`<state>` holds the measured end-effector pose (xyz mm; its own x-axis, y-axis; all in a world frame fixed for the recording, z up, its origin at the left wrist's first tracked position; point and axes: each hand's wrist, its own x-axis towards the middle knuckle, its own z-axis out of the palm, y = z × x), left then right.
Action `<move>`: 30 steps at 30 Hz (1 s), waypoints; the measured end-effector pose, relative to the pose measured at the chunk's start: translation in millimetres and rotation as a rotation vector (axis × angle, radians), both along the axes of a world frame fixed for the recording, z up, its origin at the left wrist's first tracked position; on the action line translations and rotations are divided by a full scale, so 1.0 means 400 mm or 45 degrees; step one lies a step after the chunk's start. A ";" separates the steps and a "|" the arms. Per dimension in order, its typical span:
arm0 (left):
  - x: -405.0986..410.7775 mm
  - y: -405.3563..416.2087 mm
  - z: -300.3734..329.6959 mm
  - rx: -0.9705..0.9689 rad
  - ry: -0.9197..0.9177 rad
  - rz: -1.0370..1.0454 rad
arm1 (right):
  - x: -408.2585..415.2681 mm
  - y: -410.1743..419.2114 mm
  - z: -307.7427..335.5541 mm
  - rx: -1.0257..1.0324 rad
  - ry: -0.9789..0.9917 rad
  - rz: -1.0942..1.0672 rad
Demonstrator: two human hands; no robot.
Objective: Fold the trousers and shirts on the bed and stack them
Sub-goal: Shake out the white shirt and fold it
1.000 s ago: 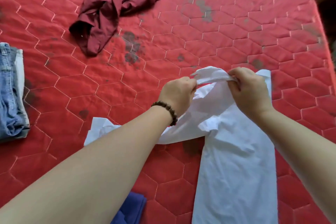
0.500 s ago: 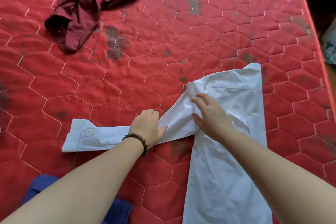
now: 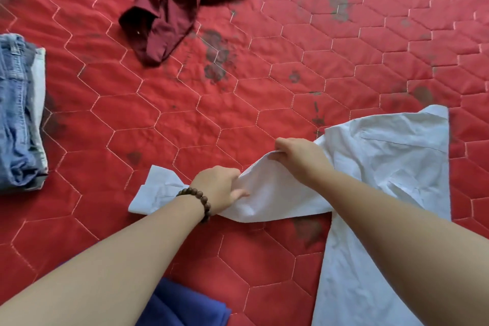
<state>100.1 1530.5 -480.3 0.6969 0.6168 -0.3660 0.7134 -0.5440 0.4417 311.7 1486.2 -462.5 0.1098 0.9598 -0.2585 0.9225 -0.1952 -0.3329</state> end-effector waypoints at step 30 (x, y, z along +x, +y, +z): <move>-0.352 0.152 -0.015 -0.055 -0.332 0.968 | -0.270 -0.049 -0.175 -0.015 -0.239 0.137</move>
<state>-40.5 1591.2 -486.4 0.1580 0.9459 -0.2834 0.7525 0.0705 0.6549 203.9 1466.6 -532.5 0.0541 0.9655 -0.2547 0.9838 -0.0952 -0.1517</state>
